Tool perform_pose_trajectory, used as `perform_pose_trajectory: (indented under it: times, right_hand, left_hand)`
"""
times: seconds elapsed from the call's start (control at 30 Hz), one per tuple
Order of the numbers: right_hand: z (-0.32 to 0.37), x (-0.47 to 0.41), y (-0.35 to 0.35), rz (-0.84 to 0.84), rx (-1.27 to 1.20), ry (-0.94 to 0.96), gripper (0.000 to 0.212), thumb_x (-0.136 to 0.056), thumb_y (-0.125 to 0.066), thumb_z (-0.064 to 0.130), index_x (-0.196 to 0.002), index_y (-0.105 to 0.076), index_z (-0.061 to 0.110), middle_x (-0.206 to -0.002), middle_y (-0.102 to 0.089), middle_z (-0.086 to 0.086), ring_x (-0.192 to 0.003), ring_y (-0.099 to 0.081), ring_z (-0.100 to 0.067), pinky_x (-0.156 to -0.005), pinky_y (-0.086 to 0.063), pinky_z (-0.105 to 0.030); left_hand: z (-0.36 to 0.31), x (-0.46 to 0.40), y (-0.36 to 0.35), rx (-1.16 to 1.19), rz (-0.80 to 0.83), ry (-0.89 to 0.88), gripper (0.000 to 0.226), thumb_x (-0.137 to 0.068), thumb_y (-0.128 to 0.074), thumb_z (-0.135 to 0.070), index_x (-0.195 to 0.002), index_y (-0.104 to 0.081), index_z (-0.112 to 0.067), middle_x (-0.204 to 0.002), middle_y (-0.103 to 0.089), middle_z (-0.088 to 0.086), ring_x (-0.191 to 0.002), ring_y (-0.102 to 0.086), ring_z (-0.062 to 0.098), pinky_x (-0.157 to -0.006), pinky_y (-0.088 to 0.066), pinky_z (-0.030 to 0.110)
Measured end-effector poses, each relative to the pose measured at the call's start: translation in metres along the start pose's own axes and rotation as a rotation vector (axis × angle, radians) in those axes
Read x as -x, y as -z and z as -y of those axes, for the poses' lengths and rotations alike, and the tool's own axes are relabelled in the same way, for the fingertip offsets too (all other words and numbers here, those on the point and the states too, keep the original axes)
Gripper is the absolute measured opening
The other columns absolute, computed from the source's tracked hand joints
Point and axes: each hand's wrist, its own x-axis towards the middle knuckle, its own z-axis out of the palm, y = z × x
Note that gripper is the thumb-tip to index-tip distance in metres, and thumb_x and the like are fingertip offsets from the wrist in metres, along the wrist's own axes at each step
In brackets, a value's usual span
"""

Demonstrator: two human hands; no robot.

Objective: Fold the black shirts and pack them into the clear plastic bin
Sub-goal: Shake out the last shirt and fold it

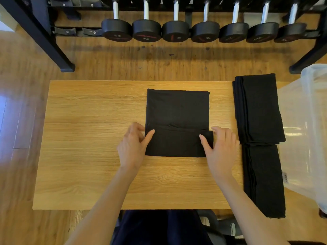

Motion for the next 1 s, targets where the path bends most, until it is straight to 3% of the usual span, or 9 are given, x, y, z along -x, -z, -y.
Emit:
perform_pose_trajectory:
  times: [0.1,0.17,0.2,0.3,0.43,0.53,0.67,0.9,1.0]
  right_hand:
    - [0.011,0.011,0.001,0.095,-0.016,0.26,0.037,-0.1,-0.051,0.018,-0.137,-0.05,0.015,-0.144,-0.047,-0.004,-0.137,-0.037,-0.024,-0.112,-0.032,-0.045]
    - [0.016,0.018,-0.006,0.247,0.059,0.408,0.046,-0.102,-0.039,0.022,-0.148,-0.036,0.02,-0.158,-0.028,0.001,-0.149,-0.015,-0.022,-0.12,-0.017,-0.046]
    - [0.016,0.021,-0.011,0.306,0.094,0.427,0.048,-0.103,-0.035,0.027,-0.15,-0.029,0.022,-0.16,-0.02,0.002,-0.15,-0.008,-0.02,-0.121,-0.015,-0.046]
    - [0.01,0.024,-0.019,0.404,0.155,0.374,0.053,-0.104,-0.024,0.04,-0.154,-0.017,0.025,-0.163,-0.008,0.002,-0.15,0.001,-0.018,-0.121,-0.012,-0.045]
    - [-0.001,0.019,-0.021,0.437,0.182,0.386,0.057,-0.103,-0.021,0.047,-0.155,-0.011,0.026,-0.164,-0.002,0.0,-0.15,0.004,-0.019,-0.121,-0.008,-0.042]
    - [0.002,0.013,-0.016,0.442,0.132,0.392,0.057,-0.103,-0.022,0.047,-0.155,-0.016,0.024,-0.163,-0.007,-0.001,-0.15,-0.001,-0.017,-0.122,-0.01,-0.042]
    - [0.012,-0.02,-0.004,0.316,-0.099,0.261,0.049,-0.104,-0.035,0.039,-0.145,-0.041,0.012,-0.151,-0.04,-0.004,-0.14,-0.035,-0.017,-0.117,-0.029,-0.038]
    - [0.021,-0.118,-0.005,0.275,-0.055,0.224,0.045,-0.1,-0.05,0.024,-0.141,-0.045,0.007,-0.145,-0.043,-0.01,-0.135,-0.039,-0.024,-0.112,-0.032,-0.037]
    - [0.027,-0.141,-0.008,0.375,0.012,0.197,0.05,-0.098,-0.054,0.026,-0.143,-0.041,0.01,-0.137,-0.048,-0.01,-0.128,-0.043,-0.027,-0.107,-0.035,-0.04]
  left_hand:
    - [-0.002,0.016,-0.002,-0.001,-0.038,-0.389,0.027,-0.095,-0.058,-0.022,-0.121,-0.059,-0.013,-0.118,-0.059,0.001,-0.106,-0.056,0.014,-0.086,-0.053,0.033]
    - [-0.001,0.027,-0.014,-0.116,0.103,-0.645,0.041,-0.096,-0.051,-0.012,-0.137,-0.052,-0.01,-0.144,-0.049,0.006,-0.135,-0.043,0.018,-0.114,-0.035,0.036]
    - [0.0,0.029,-0.02,-0.171,0.158,-0.663,0.047,-0.098,-0.047,-0.014,-0.145,-0.042,-0.01,-0.153,-0.037,0.006,-0.144,-0.03,0.019,-0.119,-0.026,0.038]
    - [0.008,0.03,-0.028,-0.273,0.223,-0.548,0.054,-0.104,-0.03,-0.027,-0.154,-0.017,-0.011,-0.163,-0.012,0.003,-0.15,-0.006,0.017,-0.121,-0.011,0.038]
    - [0.009,0.03,-0.031,-0.342,0.264,-0.526,0.06,-0.102,-0.023,-0.036,-0.155,-0.009,-0.013,-0.164,-0.006,0.004,-0.151,-0.002,0.018,-0.121,-0.009,0.039]
    - [0.002,0.03,-0.029,-0.31,0.255,-0.492,0.059,-0.101,-0.026,-0.038,-0.154,-0.018,-0.014,-0.163,-0.013,0.003,-0.15,-0.008,0.018,-0.12,-0.012,0.038]
    - [-0.009,0.004,-0.011,-0.105,0.191,-0.433,0.043,-0.103,-0.039,-0.031,-0.143,-0.045,-0.016,-0.154,-0.036,0.001,-0.143,-0.031,0.016,-0.115,-0.028,0.033]
    - [-0.029,-0.083,0.001,0.026,0.162,-0.25,0.053,-0.099,-0.053,-0.02,-0.148,-0.034,-0.01,-0.151,-0.032,0.01,-0.139,-0.034,0.024,-0.114,-0.035,0.039]
    - [-0.037,-0.102,0.004,0.065,0.186,-0.205,0.065,-0.093,-0.062,-0.015,-0.149,-0.029,-0.013,-0.135,-0.04,0.006,-0.117,-0.048,0.017,-0.101,-0.04,0.025]
